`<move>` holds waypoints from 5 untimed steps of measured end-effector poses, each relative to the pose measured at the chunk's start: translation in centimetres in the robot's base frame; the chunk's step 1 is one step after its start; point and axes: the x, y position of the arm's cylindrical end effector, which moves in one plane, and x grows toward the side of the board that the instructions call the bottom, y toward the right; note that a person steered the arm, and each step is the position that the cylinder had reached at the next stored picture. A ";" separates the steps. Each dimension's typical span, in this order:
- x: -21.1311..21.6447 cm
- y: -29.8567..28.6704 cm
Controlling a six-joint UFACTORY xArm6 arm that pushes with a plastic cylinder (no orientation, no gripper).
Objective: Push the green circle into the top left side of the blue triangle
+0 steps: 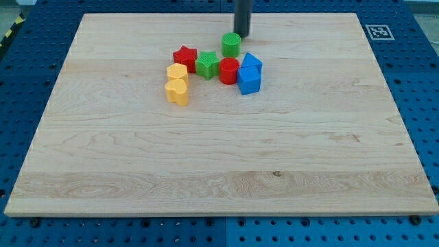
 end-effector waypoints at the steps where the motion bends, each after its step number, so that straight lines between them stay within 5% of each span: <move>1: -1.3 -3.7; 5: 3.2 -1.1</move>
